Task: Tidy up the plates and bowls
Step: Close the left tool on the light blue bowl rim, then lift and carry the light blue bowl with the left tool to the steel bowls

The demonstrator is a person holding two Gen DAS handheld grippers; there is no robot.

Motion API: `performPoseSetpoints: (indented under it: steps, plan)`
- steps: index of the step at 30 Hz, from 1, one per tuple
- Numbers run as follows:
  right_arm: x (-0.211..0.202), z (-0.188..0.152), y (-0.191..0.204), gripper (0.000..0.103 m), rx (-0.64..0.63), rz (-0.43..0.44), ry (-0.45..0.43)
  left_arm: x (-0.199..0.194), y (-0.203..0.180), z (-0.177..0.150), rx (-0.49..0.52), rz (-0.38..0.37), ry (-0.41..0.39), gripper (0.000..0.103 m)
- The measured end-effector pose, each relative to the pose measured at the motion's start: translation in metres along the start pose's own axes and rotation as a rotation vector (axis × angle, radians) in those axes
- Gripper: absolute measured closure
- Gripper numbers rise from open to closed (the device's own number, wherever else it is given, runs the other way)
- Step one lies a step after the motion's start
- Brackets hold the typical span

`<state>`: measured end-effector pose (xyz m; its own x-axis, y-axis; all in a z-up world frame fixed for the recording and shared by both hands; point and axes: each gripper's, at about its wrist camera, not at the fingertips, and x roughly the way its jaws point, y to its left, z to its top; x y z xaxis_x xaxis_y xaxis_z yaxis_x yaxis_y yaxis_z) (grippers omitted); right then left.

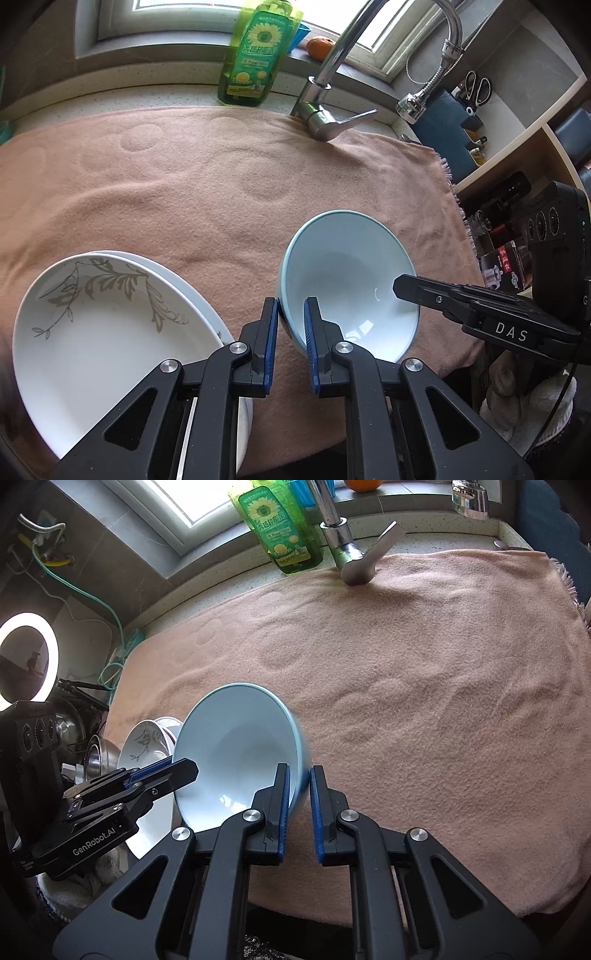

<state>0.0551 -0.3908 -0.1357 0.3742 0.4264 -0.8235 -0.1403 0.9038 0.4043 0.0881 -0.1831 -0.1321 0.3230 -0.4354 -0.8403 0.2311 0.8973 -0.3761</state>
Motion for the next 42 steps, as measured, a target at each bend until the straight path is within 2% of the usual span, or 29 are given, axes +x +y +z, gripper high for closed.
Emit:
performPoseSetpoints:
  steps: [17,42]
  plan:
    - [-0.013,0.005,0.075,0.092,-0.098,0.031,-0.040,-0.069,0.034,-0.007,-0.059,0.000,-0.120,0.090]
    - [0.033,0.002,0.237,0.092,-0.320,0.146,0.009,-0.164,0.150,-0.050,-0.262,0.107,-0.258,0.090]
